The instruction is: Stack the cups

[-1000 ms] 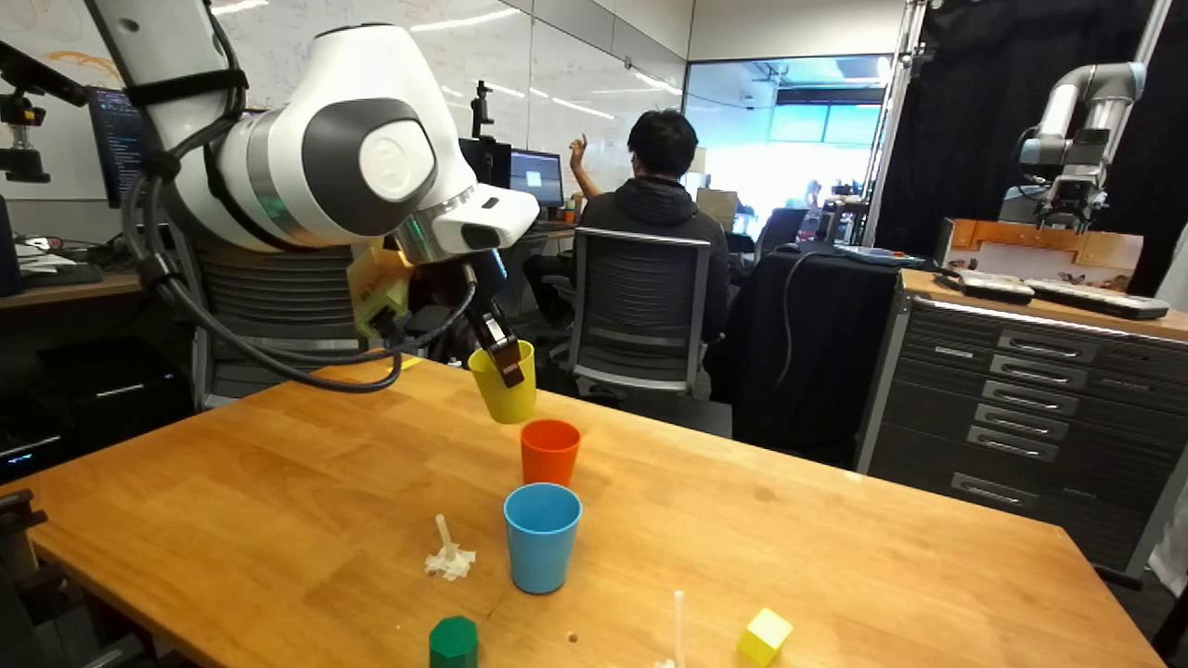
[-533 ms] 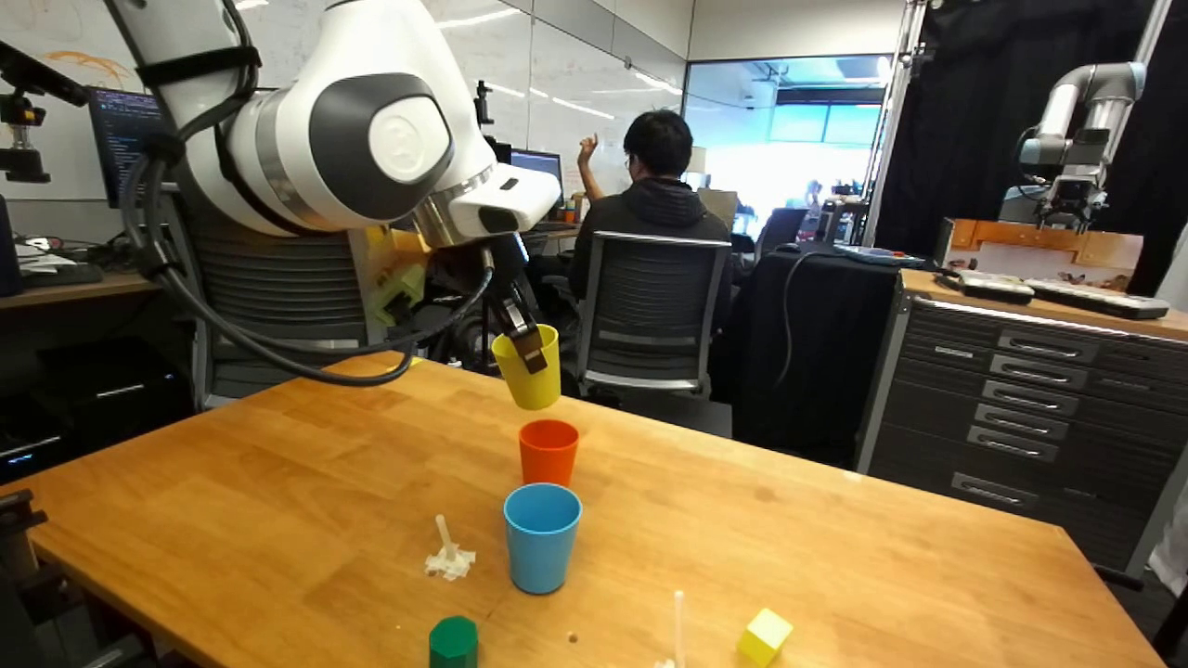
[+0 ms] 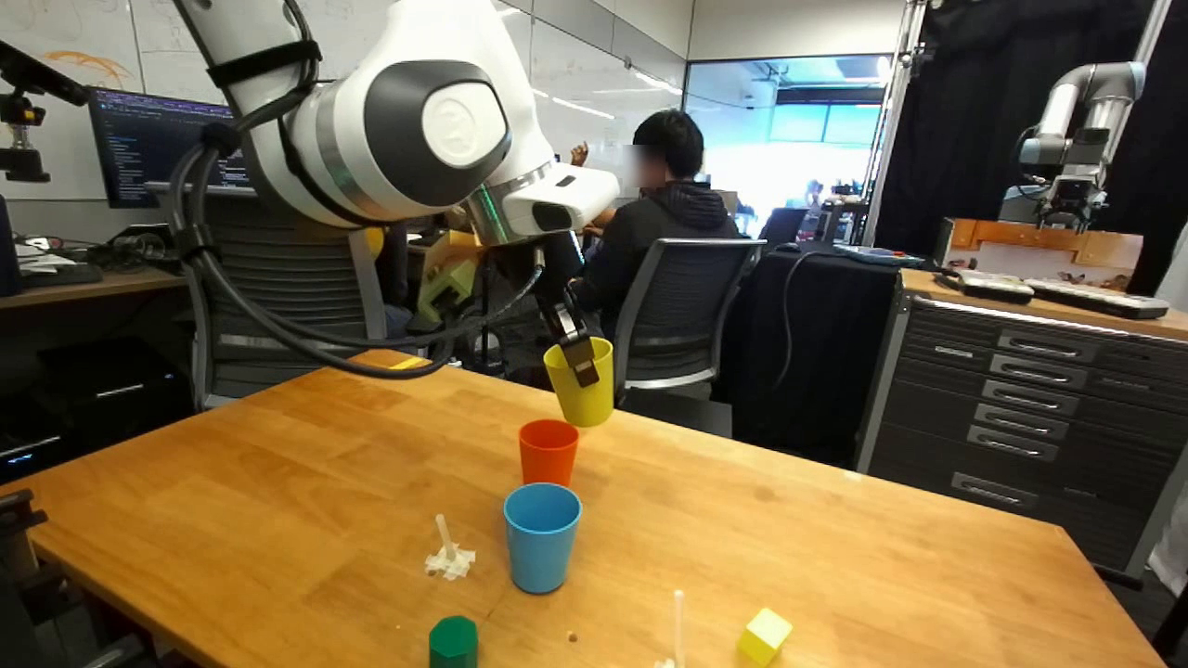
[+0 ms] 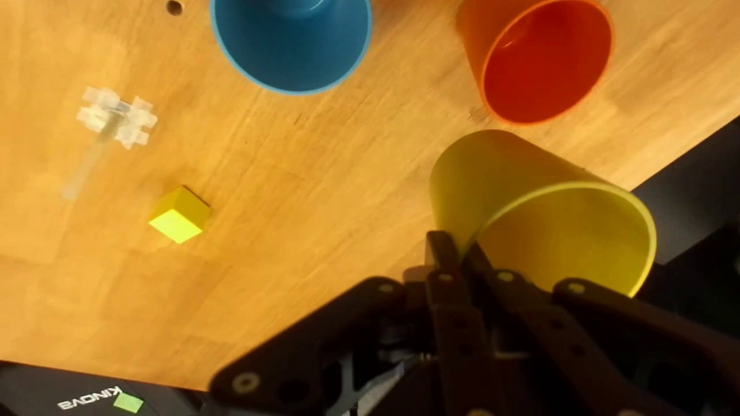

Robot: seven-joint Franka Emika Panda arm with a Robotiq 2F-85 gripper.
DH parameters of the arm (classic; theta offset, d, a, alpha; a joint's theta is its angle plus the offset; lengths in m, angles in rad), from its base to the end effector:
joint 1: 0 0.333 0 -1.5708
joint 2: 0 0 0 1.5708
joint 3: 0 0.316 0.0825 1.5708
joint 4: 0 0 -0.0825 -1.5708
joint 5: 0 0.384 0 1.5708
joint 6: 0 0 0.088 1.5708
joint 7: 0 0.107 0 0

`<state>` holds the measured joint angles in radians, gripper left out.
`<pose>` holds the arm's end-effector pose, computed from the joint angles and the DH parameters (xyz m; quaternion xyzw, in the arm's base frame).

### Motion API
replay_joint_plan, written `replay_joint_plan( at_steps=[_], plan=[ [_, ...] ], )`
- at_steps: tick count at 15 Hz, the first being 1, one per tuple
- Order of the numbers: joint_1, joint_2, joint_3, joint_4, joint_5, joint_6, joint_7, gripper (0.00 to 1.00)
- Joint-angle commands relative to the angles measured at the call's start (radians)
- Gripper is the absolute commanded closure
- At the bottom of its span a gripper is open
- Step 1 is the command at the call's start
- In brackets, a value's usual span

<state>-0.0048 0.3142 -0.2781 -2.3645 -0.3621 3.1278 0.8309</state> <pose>0.5297 -0.1225 0.2445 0.9102 -0.3426 0.2317 0.0208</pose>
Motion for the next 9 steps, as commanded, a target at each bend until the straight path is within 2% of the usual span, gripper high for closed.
replay_joint_plan(
  at_steps=[1, 3, 9],
  plan=[
    [0.040, 0.013, -0.007, 0.093, 0.004, -0.118, 0.025, 0.97],
    [0.069, 0.014, -0.015, 0.127, -0.012, -0.164, 0.033, 0.97],
    [0.094, 0.004, 0.046, 0.140, 0.007, -0.228, -0.001, 0.97]
  ],
)
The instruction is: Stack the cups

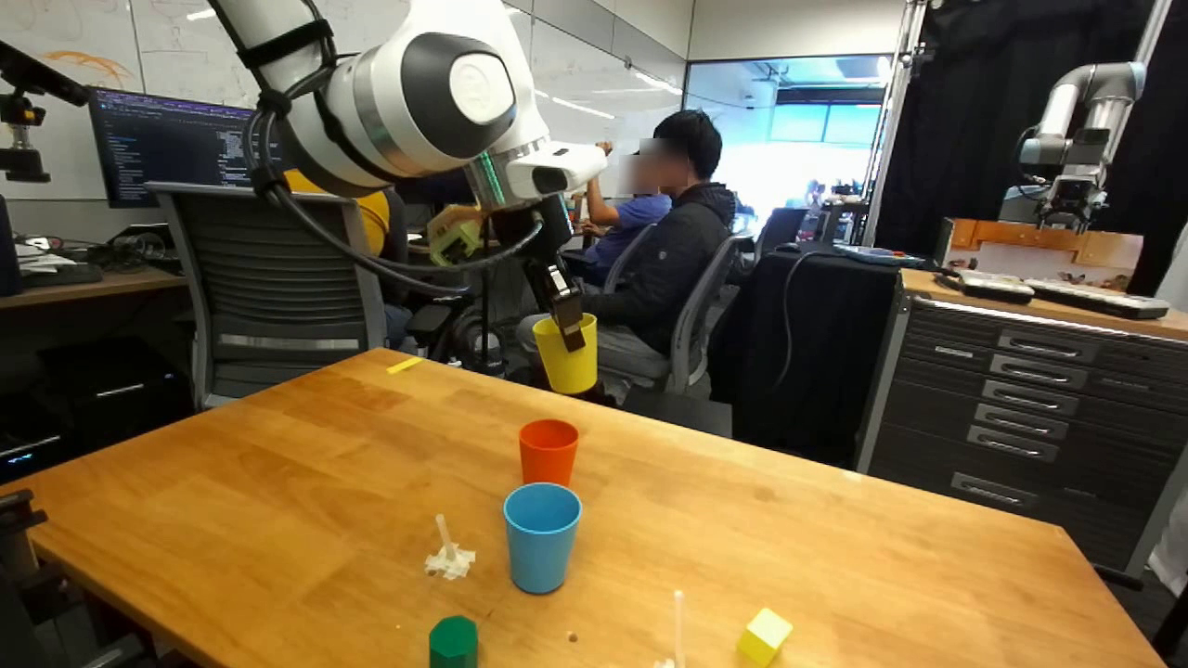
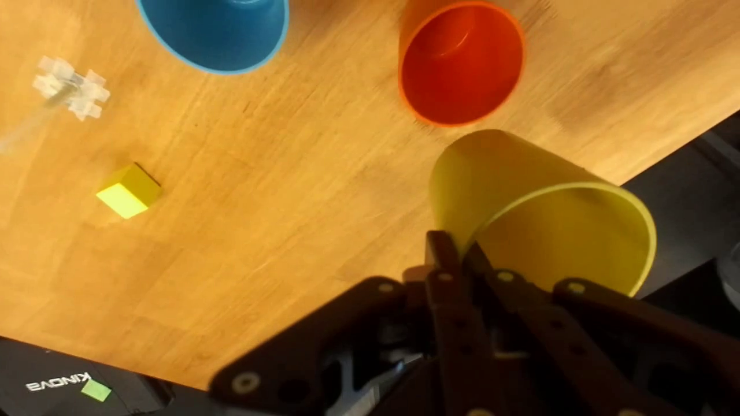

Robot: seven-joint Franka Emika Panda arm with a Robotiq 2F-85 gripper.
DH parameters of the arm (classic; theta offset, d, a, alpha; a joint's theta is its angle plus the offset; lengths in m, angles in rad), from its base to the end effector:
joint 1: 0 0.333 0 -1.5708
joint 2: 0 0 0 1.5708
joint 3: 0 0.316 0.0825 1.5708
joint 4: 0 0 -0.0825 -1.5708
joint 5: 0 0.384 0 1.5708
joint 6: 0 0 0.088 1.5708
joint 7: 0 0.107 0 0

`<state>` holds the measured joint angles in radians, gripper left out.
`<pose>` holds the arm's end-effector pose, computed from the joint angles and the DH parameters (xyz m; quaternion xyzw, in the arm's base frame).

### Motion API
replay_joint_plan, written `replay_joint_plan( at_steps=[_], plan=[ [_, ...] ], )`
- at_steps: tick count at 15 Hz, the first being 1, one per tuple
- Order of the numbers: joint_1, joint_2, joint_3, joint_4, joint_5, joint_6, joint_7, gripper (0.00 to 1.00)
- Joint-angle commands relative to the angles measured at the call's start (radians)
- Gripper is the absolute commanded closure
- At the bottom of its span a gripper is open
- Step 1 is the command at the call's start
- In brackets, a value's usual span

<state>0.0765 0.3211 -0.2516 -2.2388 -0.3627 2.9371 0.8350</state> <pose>0.5715 -0.0760 0.2658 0.9276 -0.3077 0.2076 0.0416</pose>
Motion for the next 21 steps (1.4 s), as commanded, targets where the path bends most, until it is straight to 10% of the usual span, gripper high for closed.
replay_joint_plan(
  at_steps=[1, 12, 21],
  plan=[
    [0.041, -0.003, 0.001, 0.006, 0.048, -0.036, -0.040, 0.97],
    [0.055, 0.000, -0.049, -0.089, 0.078, 0.035, -0.038, 0.97],
    [-0.054, 0.025, 0.092, -0.043, 0.379, -0.017, -0.220, 0.97]
  ],
)
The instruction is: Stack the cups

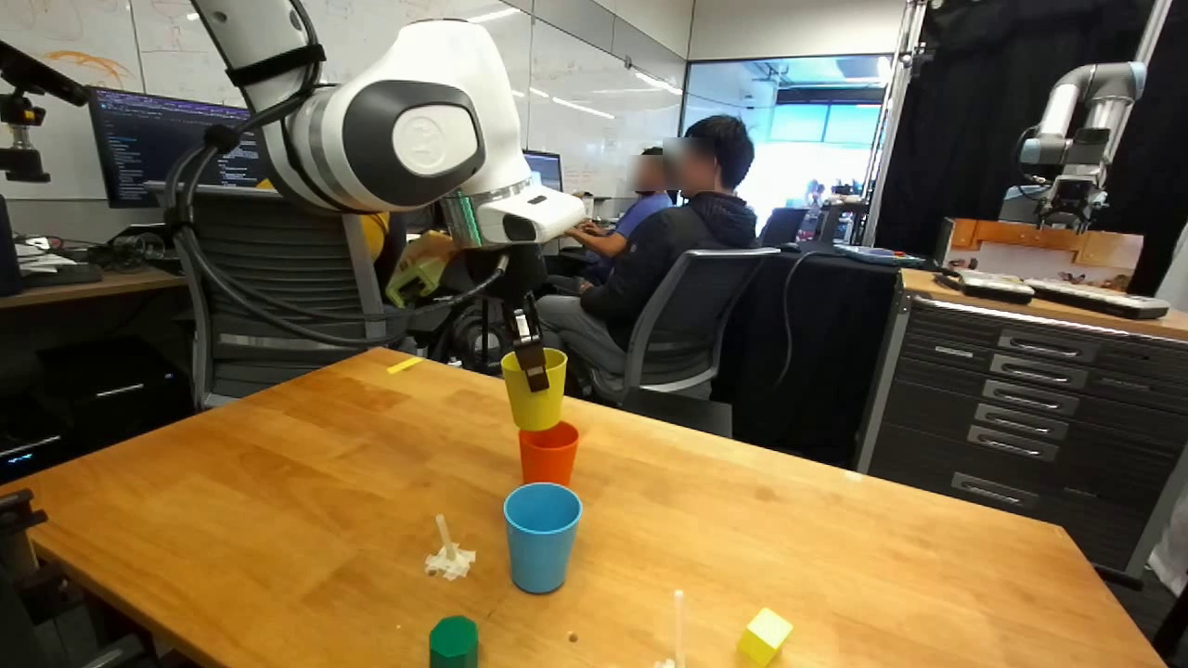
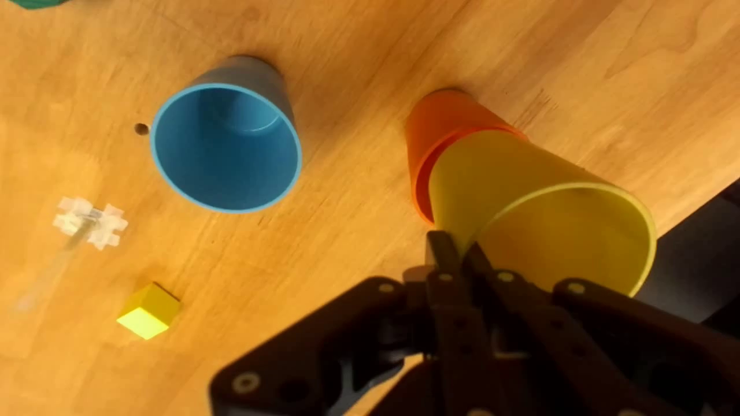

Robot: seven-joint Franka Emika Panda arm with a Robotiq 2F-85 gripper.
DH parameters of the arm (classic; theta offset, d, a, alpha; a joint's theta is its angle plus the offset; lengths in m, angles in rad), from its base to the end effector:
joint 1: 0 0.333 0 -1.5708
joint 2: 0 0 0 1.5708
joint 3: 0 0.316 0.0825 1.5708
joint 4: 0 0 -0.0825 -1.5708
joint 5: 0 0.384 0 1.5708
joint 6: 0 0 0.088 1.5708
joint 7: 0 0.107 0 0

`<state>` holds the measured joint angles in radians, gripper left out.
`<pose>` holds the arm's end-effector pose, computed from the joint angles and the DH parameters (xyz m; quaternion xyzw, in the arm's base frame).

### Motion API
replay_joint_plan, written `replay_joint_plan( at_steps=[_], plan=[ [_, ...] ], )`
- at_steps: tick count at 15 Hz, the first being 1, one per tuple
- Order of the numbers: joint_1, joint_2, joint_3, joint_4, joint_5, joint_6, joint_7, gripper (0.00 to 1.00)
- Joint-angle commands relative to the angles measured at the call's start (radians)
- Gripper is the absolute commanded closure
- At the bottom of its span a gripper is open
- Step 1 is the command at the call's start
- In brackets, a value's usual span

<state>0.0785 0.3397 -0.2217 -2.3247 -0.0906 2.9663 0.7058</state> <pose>0.5442 -0.0732 0.2282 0.9205 -0.3562 0.1605 0.0056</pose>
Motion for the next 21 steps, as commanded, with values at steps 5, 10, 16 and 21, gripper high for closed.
replay_joint_plan(
  at_steps=[5, 10, 16, 21],
  plan=[
    [-0.046, 0.033, 0.023, 0.093, 0.152, -0.075, -0.119, 0.97],
    [-0.070, 0.071, 0.023, 0.115, 0.169, -0.062, -0.140, 0.97],
    [-0.068, 0.105, 0.037, 0.136, 0.203, -0.056, -0.181, 0.97],
    [-0.059, 0.093, 0.057, 0.157, 0.222, -0.062, -0.211, 0.97]
  ],
)
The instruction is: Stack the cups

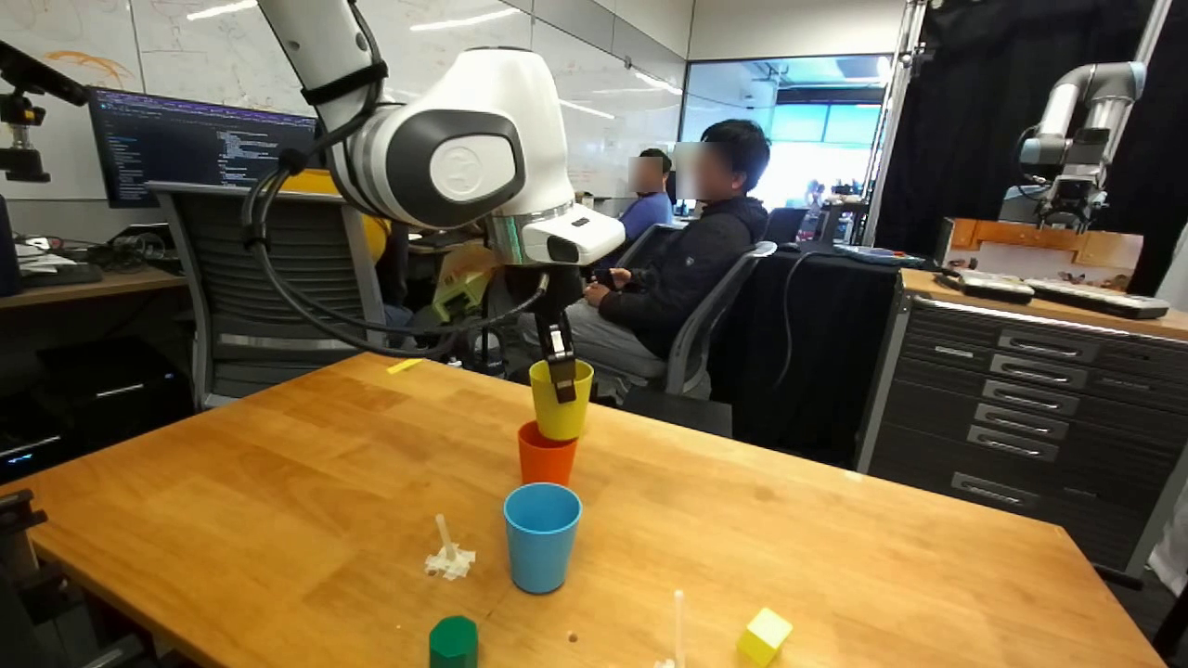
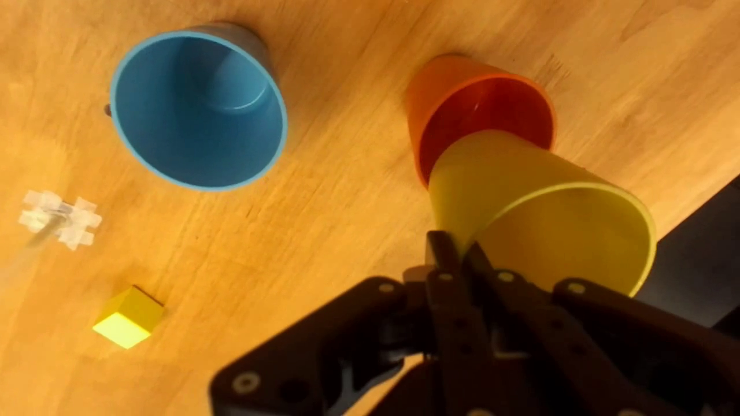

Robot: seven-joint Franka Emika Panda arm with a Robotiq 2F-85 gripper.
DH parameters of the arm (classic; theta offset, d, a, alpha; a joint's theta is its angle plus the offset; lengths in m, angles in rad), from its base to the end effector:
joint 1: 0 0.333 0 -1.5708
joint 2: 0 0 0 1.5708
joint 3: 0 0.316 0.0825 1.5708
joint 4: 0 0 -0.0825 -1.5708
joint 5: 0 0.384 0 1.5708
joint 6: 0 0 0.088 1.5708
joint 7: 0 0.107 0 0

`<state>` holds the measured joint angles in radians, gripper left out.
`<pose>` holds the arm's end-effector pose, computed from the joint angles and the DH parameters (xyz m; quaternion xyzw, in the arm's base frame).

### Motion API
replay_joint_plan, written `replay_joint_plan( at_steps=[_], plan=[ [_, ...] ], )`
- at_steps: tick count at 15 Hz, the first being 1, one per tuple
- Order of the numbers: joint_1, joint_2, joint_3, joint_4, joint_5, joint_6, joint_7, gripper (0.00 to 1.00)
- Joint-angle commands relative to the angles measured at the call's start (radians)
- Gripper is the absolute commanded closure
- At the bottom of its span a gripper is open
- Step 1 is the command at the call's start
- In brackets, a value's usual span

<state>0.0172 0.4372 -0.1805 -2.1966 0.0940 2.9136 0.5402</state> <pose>0.5736 -0.0997 0.2147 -0.9180 0.3690 -0.1452 0.0080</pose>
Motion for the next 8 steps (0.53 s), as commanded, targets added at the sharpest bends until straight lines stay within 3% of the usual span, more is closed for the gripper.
replay_joint_plan(
  at_steps=[1, 8],
  plan=[
    [0.004, -0.005, 0.020, 0.027, 0.038, -0.006, -0.052, 0.97],
    [-0.008, -0.004, 0.057, -0.002, 0.070, 0.002, -0.085, 0.97]
  ],
)
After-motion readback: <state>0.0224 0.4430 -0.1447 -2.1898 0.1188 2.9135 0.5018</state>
